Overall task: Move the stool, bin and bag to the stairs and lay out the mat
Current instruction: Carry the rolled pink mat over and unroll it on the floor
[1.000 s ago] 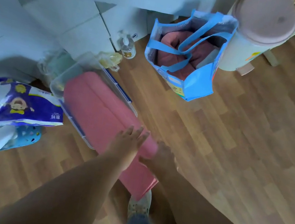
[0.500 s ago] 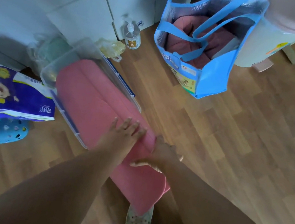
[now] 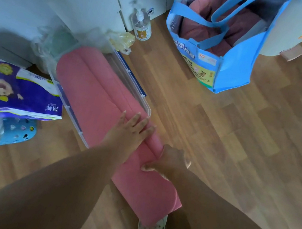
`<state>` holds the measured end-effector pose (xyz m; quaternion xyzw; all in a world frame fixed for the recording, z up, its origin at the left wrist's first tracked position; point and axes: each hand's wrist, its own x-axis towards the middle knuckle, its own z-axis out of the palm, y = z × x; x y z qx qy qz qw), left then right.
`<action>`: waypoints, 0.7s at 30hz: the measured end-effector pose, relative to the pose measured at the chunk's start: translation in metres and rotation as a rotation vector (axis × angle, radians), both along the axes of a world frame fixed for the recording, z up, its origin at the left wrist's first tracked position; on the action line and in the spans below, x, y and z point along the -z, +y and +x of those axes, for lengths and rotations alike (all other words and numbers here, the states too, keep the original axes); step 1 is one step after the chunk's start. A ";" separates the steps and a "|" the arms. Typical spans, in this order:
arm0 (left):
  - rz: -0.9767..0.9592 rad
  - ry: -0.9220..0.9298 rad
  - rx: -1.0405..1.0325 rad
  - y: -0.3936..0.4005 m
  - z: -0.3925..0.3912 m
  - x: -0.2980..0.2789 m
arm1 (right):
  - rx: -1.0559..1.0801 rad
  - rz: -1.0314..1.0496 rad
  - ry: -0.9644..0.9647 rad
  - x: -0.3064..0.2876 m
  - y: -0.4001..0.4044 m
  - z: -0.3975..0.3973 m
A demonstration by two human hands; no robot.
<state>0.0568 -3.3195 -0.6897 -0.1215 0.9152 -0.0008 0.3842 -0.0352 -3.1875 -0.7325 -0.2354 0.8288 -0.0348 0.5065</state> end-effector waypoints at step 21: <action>-0.049 0.209 0.121 0.036 -0.060 -0.167 | 0.210 -0.220 0.010 -0.182 0.081 -0.054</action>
